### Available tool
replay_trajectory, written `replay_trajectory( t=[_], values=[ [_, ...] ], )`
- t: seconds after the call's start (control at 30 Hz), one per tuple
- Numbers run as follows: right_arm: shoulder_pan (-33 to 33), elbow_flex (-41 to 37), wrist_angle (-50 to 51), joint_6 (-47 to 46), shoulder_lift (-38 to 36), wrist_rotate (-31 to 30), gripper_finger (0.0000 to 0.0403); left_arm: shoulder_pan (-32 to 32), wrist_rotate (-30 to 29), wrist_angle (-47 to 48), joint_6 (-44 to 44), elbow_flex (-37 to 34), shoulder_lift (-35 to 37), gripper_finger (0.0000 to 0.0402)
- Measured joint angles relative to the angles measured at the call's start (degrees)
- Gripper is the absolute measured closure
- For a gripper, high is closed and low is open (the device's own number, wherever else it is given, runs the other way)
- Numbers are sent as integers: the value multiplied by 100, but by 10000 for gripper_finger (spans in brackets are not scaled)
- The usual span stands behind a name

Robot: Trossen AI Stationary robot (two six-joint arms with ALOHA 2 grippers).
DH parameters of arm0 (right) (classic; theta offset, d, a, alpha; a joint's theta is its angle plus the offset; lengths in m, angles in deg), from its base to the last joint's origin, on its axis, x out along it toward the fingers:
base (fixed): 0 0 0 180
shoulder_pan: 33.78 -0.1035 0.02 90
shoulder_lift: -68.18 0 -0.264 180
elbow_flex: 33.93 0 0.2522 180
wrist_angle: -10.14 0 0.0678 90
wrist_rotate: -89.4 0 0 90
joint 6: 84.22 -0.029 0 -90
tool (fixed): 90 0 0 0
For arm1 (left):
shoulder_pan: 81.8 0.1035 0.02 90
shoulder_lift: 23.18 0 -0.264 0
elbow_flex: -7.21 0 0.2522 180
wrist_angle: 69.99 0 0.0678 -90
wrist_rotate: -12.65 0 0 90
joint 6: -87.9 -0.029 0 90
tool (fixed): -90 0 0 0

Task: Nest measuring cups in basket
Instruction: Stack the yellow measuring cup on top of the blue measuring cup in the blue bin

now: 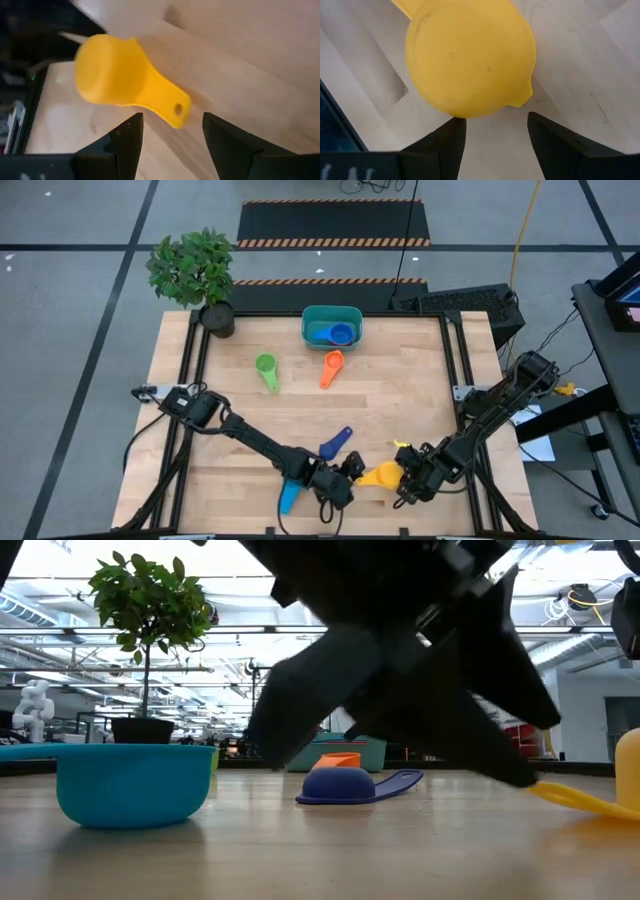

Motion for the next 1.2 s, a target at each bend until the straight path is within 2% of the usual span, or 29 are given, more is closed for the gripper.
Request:
replay_trajectory(
  t=[0.1,0.3,0.57,0.77,0.83,0.9,1.07,1.2],
  values=[
    [14,0,-26,2,0,6,200,0,135,210,-213,0,-41,195],
    [14,0,-147,20,0,2,200,17,-135,-126,-483,-2,-200,195],
    [14,-2,-329,22,-2,-2,200,66,-89,-136,-860,-4,-197,201],
    [14,-2,-346,22,-2,-3,200,106,-67,-260,-1024,-4,-248,253],
    [14,-2,-361,20,-2,-7,200,109,111,-250,-1172,-4,-260,271],
    [14,-2,-412,18,-2,-7,200,110,319,-371,-1306,11,-350,284],
    [14,-2,-527,20,-2,-29,200,104,367,-606,-1333,20,-437,302],
    [14,-2,-576,22,-2,-29,200,103,332,-765,-1202,15,-446,335]
  ],
)
